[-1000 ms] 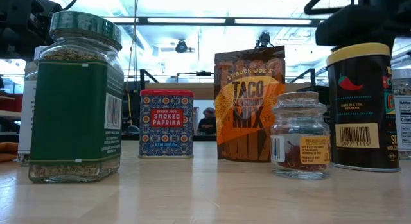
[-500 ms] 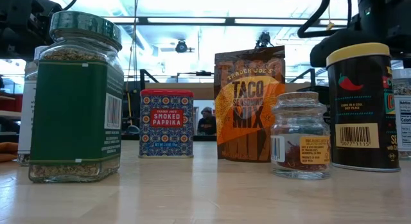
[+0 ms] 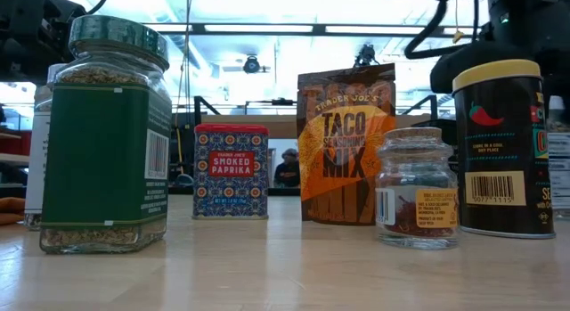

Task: Shelf spices
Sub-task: Put the right white seasoning bottle on the shelf

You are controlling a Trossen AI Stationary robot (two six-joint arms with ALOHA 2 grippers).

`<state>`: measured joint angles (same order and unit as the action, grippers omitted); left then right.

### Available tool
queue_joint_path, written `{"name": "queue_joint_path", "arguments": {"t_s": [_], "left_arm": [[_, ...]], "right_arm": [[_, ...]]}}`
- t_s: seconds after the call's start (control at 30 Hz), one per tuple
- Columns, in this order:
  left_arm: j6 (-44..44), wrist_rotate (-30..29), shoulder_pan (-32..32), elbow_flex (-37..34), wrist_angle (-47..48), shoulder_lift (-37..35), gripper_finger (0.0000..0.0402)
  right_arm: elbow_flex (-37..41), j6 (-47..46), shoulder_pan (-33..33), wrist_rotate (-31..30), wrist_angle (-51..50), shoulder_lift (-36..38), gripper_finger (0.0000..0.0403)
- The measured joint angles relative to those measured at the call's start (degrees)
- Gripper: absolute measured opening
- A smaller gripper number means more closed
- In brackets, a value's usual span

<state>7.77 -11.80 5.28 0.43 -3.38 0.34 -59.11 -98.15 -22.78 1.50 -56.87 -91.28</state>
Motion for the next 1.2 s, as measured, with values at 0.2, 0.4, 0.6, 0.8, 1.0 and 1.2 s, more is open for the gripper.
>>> {"name": "queue_joint_path", "arguments": {"t_s": [0.2,0.4,0.6,0.8,1.0,1.2], "left_arm": [[0.0,0.0,0.0,0.0,0.0,0.0,0.0209],[0.0,0.0,0.0,0.0,0.0,0.0,0.0209],[0.0,0.0,0.0,0.0,0.0,0.0,0.0209],[0.0,0.0,0.0,0.0,0.0,0.0,0.0209],[0.0,0.0,0.0,0.0,0.0,0.0,0.0209],[0.0,0.0,0.0,0.0,0.0,0.0,0.0209]], "right_arm": [[-4.6,10.3,4.1,-1.0,-3.6,3.7,0.0194],[-11.2,23.5,11.7,-3.5,-15.3,10.0,0.0194],[-17.6,41.2,24.3,-4.8,-25.3,14.6,0.0194],[-25.7,63.7,36.7,-5.2,-28.7,14.6,0.0194],[-34.7,84.6,45.4,-8.1,-29.7,10.7,0.0194],[-44.4,102.2,51.6,-12.3,-30.0,3.8,0.0194]]}}
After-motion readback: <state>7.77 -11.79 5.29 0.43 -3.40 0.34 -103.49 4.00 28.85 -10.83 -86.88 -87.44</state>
